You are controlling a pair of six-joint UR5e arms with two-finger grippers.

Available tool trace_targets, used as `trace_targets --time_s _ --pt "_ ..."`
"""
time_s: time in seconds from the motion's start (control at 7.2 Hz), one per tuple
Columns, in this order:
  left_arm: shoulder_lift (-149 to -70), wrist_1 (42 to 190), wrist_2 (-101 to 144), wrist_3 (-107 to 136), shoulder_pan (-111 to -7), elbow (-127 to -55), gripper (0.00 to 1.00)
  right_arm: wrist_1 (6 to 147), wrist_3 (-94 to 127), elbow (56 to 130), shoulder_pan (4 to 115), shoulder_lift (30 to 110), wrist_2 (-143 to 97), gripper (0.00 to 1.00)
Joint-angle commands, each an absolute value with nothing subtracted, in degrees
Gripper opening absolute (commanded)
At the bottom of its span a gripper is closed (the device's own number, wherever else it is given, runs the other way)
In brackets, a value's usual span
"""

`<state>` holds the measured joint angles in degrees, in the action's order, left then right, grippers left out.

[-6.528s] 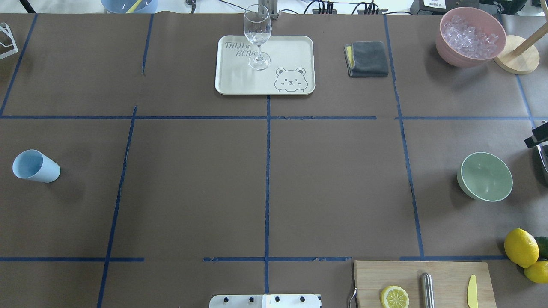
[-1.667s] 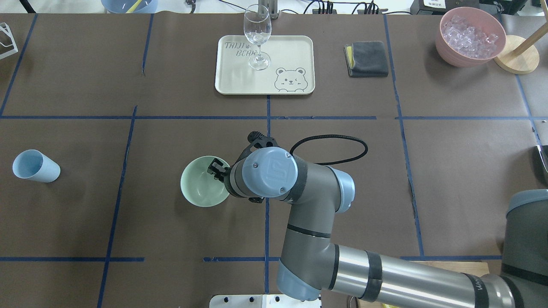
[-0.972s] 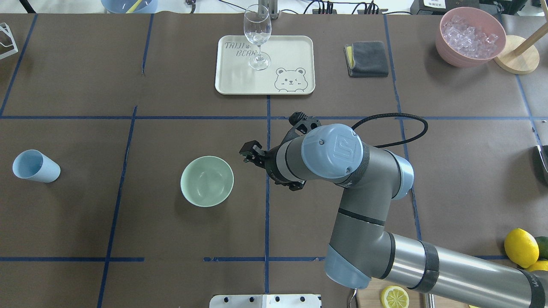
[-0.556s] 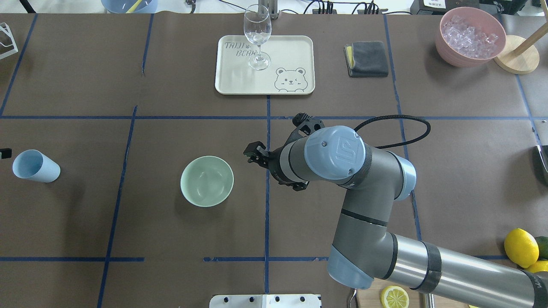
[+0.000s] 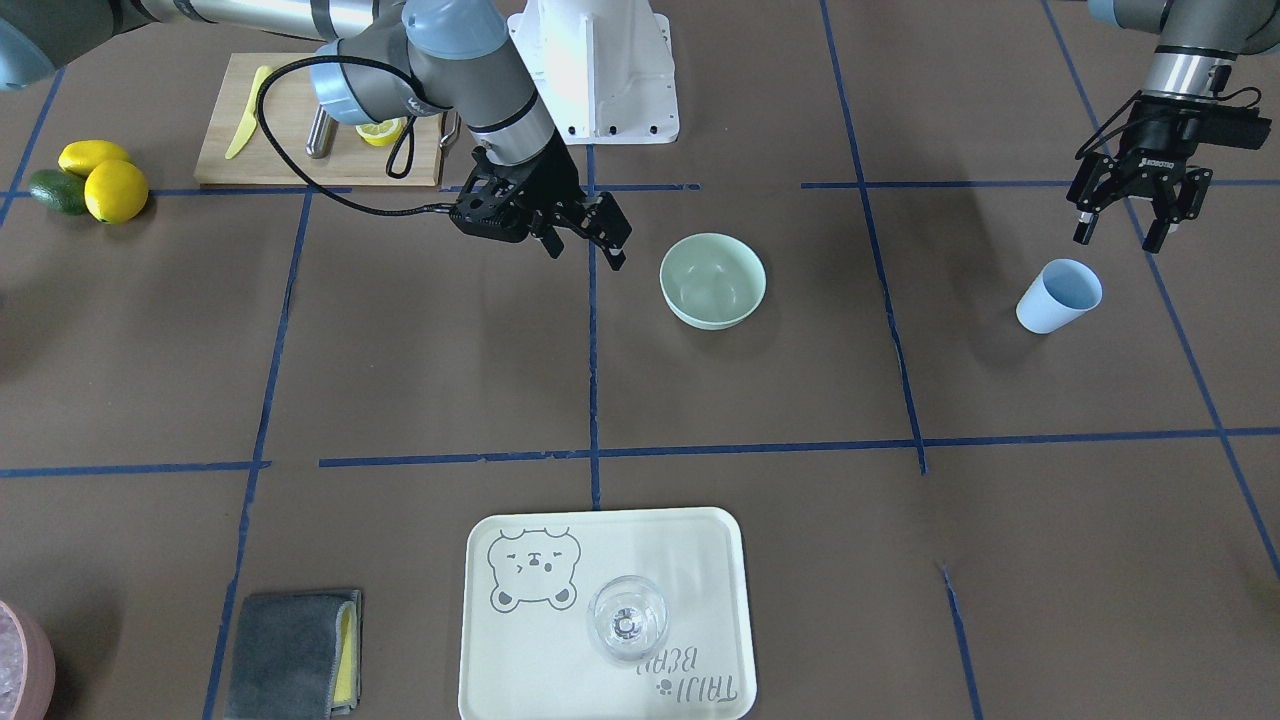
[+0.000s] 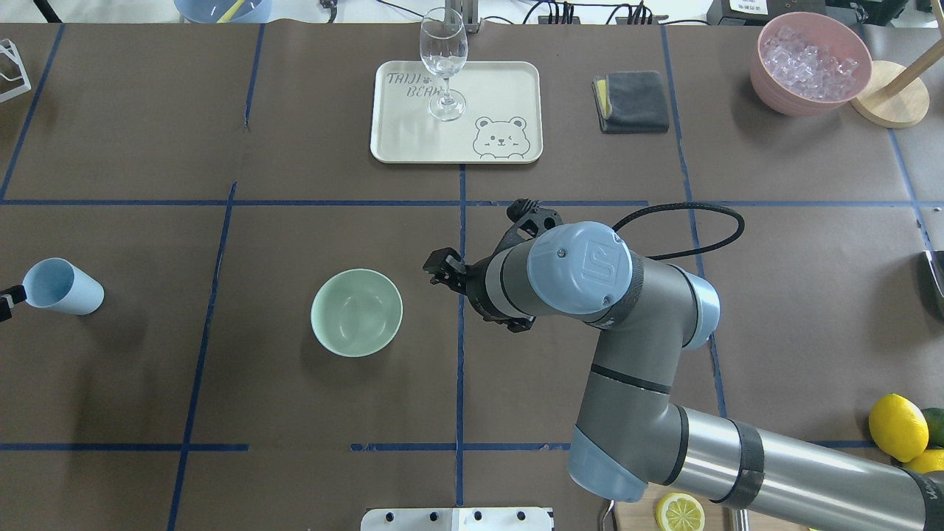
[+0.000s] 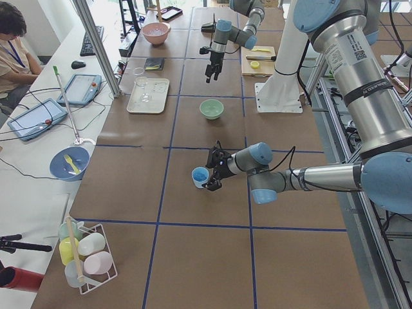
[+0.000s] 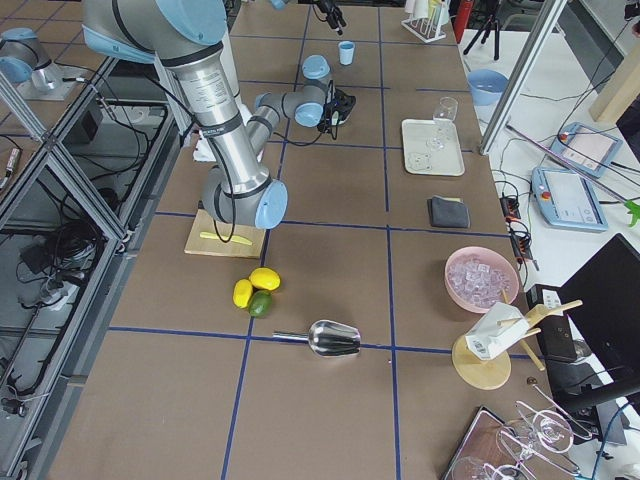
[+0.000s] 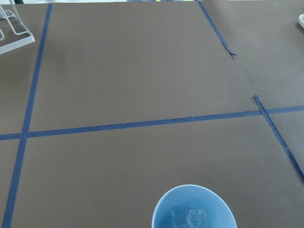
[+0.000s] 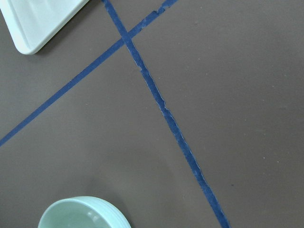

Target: Pour ice into bowl

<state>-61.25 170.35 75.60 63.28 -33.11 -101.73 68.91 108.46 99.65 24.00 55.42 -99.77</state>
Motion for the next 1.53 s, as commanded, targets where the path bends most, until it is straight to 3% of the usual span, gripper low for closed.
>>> trace_targets --time_s 0.0,0.56,0.83,1.39 --pt "-59.6 170.6 58.6 70.2 -20.7 -101.6 0.99 68.9 108.5 99.8 24.0 55.5 -99.7 1.00" --pt "-59.8 165.7 39.8 81.9 -5.9 -98.2 0.99 68.8 108.5 100.1 23.5 56.4 -97.8 1.00" --pt "-63.3 158.0 34.5 87.0 -4.1 -96.6 0.99 68.8 108.5 100.1 23.3 57.0 -97.8 1.00" --pt "-71.1 157.6 24.2 86.9 -4.1 -89.0 0.99 68.8 108.5 100.2 23.4 57.2 -97.8 1.00"
